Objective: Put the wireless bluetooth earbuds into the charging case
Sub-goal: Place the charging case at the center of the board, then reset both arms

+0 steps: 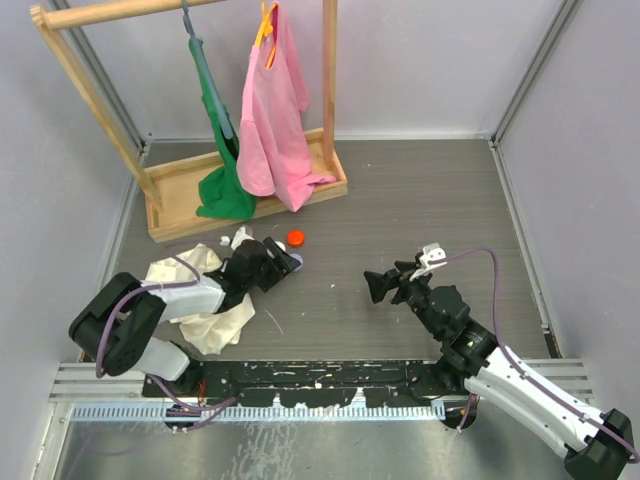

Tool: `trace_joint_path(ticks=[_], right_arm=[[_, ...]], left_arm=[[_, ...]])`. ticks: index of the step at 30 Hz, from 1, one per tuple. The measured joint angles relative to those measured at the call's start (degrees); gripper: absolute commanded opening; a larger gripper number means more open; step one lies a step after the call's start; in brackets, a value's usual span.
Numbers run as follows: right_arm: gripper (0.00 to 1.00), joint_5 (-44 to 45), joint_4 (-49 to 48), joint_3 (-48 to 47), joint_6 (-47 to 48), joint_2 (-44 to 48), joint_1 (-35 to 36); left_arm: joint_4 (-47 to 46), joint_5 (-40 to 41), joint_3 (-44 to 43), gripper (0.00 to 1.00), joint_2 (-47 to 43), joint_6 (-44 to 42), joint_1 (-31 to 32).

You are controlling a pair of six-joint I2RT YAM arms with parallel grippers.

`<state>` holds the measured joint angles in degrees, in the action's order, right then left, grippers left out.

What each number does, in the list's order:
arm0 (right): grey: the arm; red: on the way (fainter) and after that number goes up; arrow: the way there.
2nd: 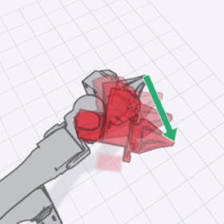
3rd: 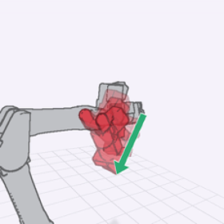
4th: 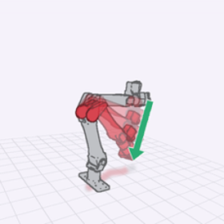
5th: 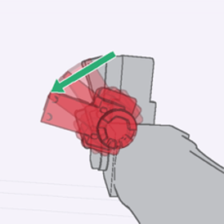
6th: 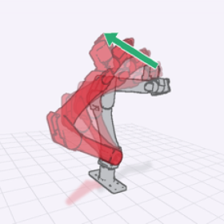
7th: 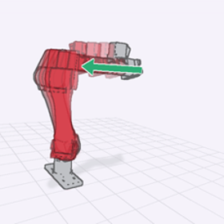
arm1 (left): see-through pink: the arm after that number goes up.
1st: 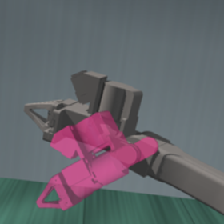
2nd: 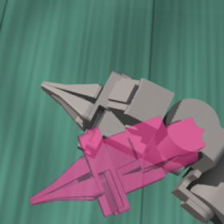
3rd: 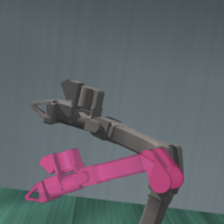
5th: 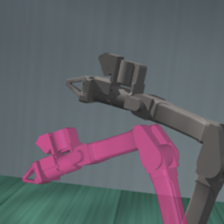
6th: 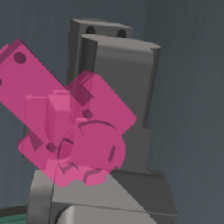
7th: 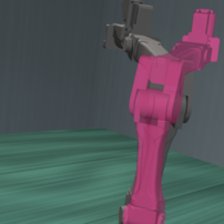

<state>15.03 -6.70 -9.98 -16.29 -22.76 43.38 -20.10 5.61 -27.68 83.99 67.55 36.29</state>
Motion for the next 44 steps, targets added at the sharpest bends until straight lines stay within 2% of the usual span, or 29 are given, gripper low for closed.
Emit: trace_joint_path(ticks=[5, 7, 8, 9, 20, 26, 31, 35, 44], right_arm=[[0.98, 2.7, 4.8, -2.3, -0.6, -0.1, 0.0], [1.0, 3.8, 6.8, -3.6, -0.8, 0.0, 0.0], [1.0, 4.4, 8.0, -4.3, -1.0, 0.2, 0.0], [1.0, 5.0, 9.3, -5.0, -1.2, 0.7, 0.0], [1.0, 13.3, 23.5, -13.4, -5.3, 5.0, 0.0], [1.0, 16.0, 29.2, -16.1, -7.6, 5.0, 0.0], [1.0, 17.6, 31.5, -16.4, -8.2, 5.2, 0.0], [1.0, 18.4, 32.3, -16.4, -8.1, 6.4, 0.0], [1.0, 18.7, 32.5, -16.4, -7.7, 9.0, 0.0]], left_arm=[[12.9, 2.1, -0.1, 0.71, -8.6, -4.3, 0.0], [18.7, 3.5, -0.3, 0.81, -14.4, -6.9, 0.0], [21.6, 4.3, -0.6, 0.94, -18.1, -8.3, 0.0], [24.0, 5.2, -1.0, 0.99, -21.4, -9.5, 0.0], [49.9, 17.1, -11.6, 0.98, -62.4, -26.6, 0.0], [58.6, 18.4, -13.5, 0.98, -76.1, -32.5, 0.0], [65.1, 18.1, -14.7, 0.98, -83.1, -34.6, 0.0], [69.1, 17.8, -17.6, 0.98, -82.9, -36.9, 0.0], [72.0, 16.5, -16.8, 0.98, -83.1, -38.9, 0.0]])
